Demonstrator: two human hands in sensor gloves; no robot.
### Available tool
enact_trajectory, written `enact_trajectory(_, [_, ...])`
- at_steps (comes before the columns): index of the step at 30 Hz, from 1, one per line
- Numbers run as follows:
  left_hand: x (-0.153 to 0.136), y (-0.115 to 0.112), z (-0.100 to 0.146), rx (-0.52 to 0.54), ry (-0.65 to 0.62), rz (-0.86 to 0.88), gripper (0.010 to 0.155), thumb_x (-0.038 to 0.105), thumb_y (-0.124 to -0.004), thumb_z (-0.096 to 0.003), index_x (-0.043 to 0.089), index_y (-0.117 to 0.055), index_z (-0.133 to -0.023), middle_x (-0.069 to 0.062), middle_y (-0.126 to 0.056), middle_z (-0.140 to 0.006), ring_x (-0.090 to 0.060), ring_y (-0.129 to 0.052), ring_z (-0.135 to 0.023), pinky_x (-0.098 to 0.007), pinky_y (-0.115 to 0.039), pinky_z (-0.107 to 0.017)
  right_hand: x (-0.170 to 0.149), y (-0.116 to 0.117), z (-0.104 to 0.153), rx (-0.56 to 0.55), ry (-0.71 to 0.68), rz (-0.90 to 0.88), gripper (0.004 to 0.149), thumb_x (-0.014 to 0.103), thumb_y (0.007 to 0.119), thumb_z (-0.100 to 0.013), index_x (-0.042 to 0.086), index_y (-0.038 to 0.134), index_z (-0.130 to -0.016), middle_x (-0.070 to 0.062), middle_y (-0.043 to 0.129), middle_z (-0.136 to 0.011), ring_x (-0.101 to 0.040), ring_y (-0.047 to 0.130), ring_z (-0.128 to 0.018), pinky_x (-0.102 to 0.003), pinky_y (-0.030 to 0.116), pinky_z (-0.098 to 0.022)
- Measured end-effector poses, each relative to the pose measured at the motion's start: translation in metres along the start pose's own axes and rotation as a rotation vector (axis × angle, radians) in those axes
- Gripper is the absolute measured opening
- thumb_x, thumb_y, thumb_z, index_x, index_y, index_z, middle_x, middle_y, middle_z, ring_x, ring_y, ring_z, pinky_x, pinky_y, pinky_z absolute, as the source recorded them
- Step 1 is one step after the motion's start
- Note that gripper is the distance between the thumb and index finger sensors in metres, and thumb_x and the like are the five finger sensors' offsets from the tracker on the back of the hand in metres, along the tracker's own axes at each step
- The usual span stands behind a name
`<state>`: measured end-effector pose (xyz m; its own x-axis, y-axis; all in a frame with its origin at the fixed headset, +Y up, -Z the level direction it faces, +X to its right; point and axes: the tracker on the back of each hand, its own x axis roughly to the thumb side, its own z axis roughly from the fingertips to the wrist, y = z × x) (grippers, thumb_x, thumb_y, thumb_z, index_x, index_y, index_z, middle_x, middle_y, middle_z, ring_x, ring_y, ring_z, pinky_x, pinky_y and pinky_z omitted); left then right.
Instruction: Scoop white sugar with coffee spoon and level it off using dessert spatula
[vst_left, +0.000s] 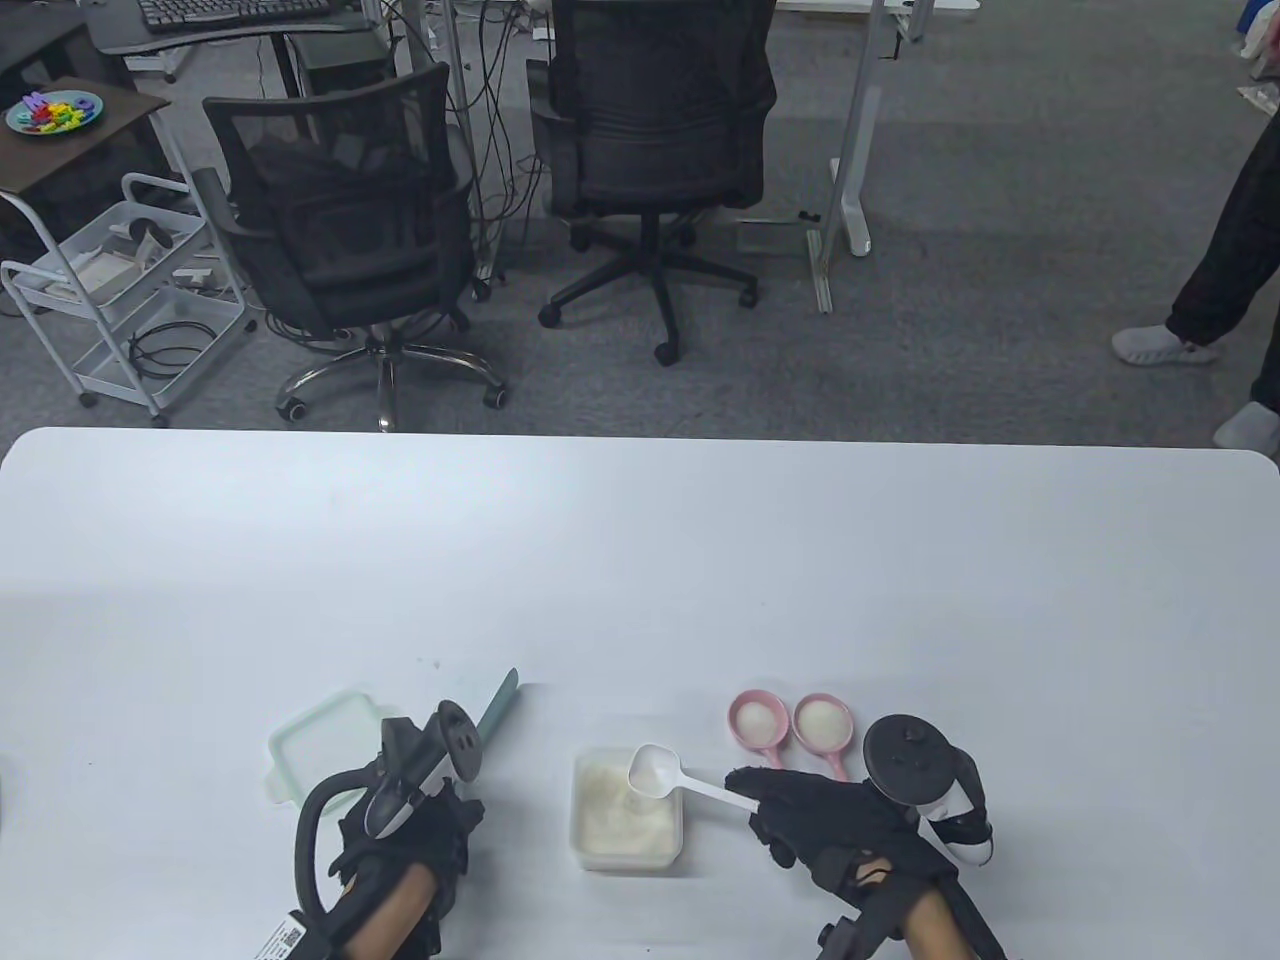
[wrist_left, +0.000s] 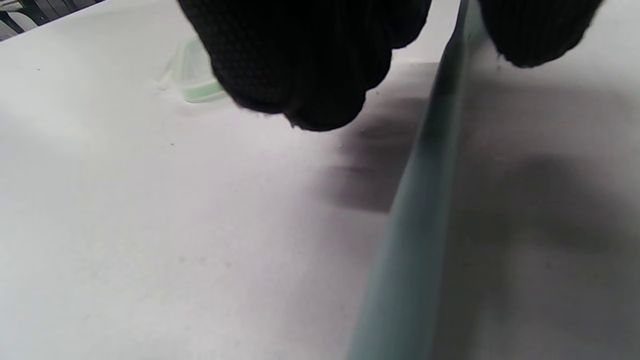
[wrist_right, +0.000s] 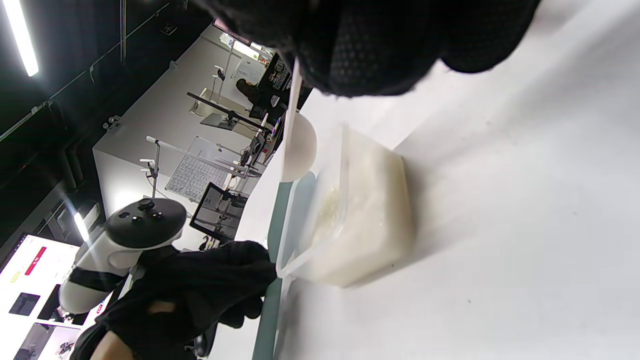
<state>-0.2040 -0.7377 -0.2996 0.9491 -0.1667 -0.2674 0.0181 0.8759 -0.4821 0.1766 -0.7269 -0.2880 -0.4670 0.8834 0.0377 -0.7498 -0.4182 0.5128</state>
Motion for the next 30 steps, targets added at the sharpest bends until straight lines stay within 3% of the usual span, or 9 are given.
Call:
enact_trajectory(6, [0.010,-0.005,-0.005,0.091,0.021,-0.034,0.059,0.059,-0.083,-0.0471,0.026,-0.077,-0.096,0.006,-0.095,-0.085,-0.015,-0.111,-0.059,-0.025,-0.097,-0.042,0.000,0.000,0.000,0.002,-0.002,0.005,0.050,0.020,0.068,-0.058,0.000,0.067,-0.104,-0.017,0.087,-0.076,-0.028,0.089,-0.050,-0.060,0.066,-0.062])
enact_trajectory(10, [0.007,-0.004,-0.008,0.060,0.007,0.002,0.057,0.057,-0.083,-0.0477,0.025,-0.079,-0.094,0.006,-0.097,-0.082,-0.013,-0.113,-0.057,-0.024,-0.098,-0.040,0.000,0.000,0.000,0.001,-0.006,0.003,0.050,0.020,0.068,-0.058,-0.001,0.066,-0.104,-0.017,0.087,-0.076,-0.029,0.089,-0.050,-0.060,0.066,-0.063])
enact_trajectory(14, [-0.009,0.005,-0.013,0.036,-0.015,0.100,0.053,0.056,-0.084,-0.0487,0.028,-0.079,-0.094,0.007,-0.097,-0.083,-0.014,-0.113,-0.059,-0.024,-0.099,-0.041,0.000,-0.001,0.001,-0.006,-0.009,-0.004,0.051,0.020,0.068,-0.058,-0.001,0.066,-0.104,-0.017,0.086,-0.076,-0.029,0.089,-0.050,-0.060,0.066,-0.063])
enact_trajectory(20, [-0.052,0.022,-0.019,0.012,-0.081,0.451,0.053,0.054,-0.083,-0.0497,0.028,-0.078,-0.095,0.006,-0.095,-0.085,-0.016,-0.112,-0.062,-0.025,-0.099,-0.043,-0.002,-0.004,0.002,-0.013,-0.004,-0.019,0.051,0.020,0.068,-0.058,0.000,0.065,-0.104,-0.017,0.086,-0.076,-0.029,0.089,-0.050,-0.060,0.066,-0.063])
enact_trajectory(30, [-0.048,0.023,-0.016,-0.017,-0.161,0.503,0.052,0.051,-0.082,-0.0501,0.027,-0.077,-0.096,0.004,-0.096,-0.087,-0.016,-0.114,-0.063,-0.026,-0.100,-0.044,-0.002,-0.003,0.001,-0.009,0.002,-0.017,0.051,0.020,0.068,-0.058,-0.001,0.065,-0.104,-0.017,0.086,-0.077,-0.029,0.089,-0.051,-0.060,0.066,-0.063])
